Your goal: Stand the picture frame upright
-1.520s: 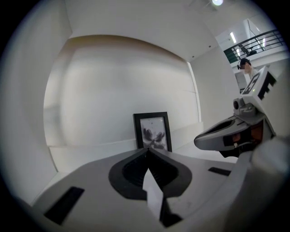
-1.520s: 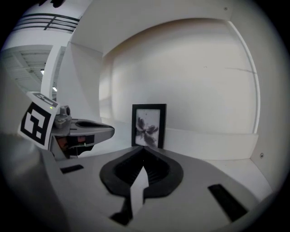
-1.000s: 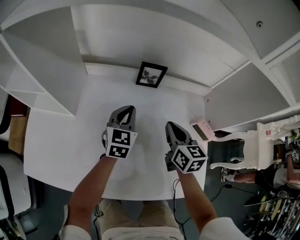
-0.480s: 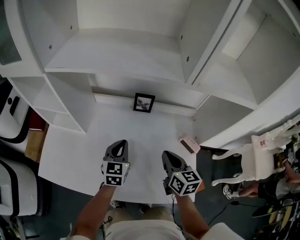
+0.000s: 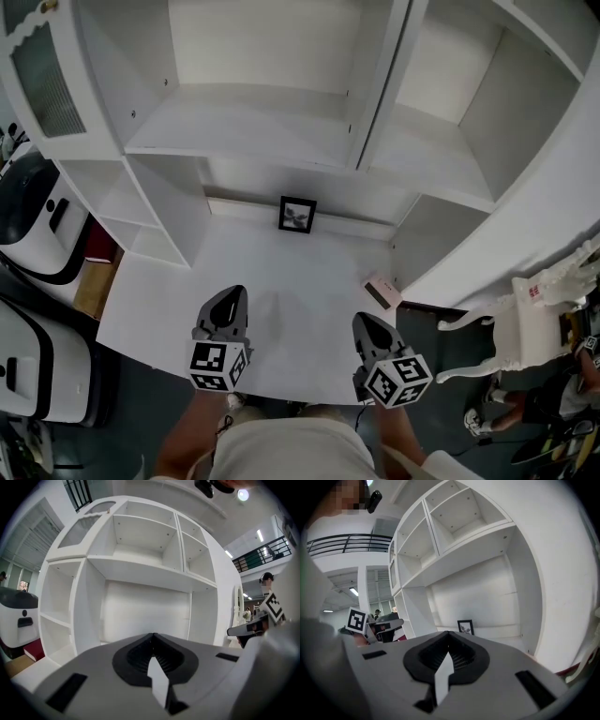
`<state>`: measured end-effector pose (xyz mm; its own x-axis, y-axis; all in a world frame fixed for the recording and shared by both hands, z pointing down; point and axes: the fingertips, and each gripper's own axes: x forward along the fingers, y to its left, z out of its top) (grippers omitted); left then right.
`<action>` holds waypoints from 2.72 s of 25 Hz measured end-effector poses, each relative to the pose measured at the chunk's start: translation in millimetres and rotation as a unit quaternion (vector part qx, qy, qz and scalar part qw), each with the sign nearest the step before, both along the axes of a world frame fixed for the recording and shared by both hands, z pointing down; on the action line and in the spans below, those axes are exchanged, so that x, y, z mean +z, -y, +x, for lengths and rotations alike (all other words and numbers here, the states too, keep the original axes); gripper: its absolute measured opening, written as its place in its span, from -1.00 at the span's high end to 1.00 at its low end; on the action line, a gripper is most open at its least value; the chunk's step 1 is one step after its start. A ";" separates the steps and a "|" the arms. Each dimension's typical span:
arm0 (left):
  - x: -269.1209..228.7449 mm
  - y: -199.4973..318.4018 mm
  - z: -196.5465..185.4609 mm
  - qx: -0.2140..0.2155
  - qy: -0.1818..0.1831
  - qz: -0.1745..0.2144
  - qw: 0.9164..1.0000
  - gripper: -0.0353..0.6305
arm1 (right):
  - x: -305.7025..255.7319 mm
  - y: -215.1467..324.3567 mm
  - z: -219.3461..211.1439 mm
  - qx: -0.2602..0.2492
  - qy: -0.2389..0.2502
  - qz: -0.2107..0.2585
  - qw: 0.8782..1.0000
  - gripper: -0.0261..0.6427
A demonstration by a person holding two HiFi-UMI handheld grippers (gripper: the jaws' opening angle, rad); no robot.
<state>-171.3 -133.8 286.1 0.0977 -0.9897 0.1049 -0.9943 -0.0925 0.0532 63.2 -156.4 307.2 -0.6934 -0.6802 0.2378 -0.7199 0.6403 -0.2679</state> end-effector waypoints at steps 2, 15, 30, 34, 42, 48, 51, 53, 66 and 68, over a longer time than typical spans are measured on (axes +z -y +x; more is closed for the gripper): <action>-14.6 -12.3 -8.6 -0.008 0.000 0.010 1.000 0.84 | -13.9 -2.3 10.6 0.005 -0.001 0.018 1.000 0.89; -95.9 -79.1 -61.4 -0.082 0.009 0.075 0.994 0.84 | -92.4 -12.1 44.3 0.045 -0.020 0.128 0.990 0.89; -119.3 -117.3 -69.0 -0.092 0.030 0.093 0.991 0.84 | -111.3 -20.8 15.3 0.046 -0.026 0.160 0.986 0.89; -114.5 -122.5 -74.4 -0.096 0.025 0.089 0.991 0.84 | -111.8 -26.3 8.9 0.046 -0.021 0.160 0.986 0.89; -110.8 -131.2 -77.8 -0.097 0.018 0.091 0.991 0.84 | -113.8 -36.1 7.8 0.050 0.001 0.162 0.986 0.89; -108.8 -130.1 -74.1 -0.093 0.014 0.092 0.991 0.84 | -112.4 -40.3 12.1 0.061 -0.014 0.170 0.983 0.89; -110.8 -127.9 -69.1 -0.086 0.014 0.095 0.992 0.84 | -110.2 -41.7 15.2 0.063 -0.019 0.168 0.984 0.89; -111.0 -127.1 -66.7 -0.083 0.014 0.095 0.992 0.84 | -109.3 -43.0 17.0 0.064 -0.019 0.167 0.984 0.89; -103.4 -128.7 -65.1 -0.099 0.004 0.090 0.991 0.84 | -102.8 -45.8 15.0 0.049 -0.019 0.161 0.986 0.89; -102.2 -129.4 -64.6 -0.099 0.002 0.090 0.991 0.84 | -103.3 -46.3 14.3 0.048 -0.020 0.161 0.986 0.89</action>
<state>-235.9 -4.4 183.9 -0.1007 -0.9921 -0.0752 -0.9940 0.0972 0.0496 77.5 -110.1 203.8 -0.6167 -0.7868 0.0239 -0.7871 0.6160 -0.0318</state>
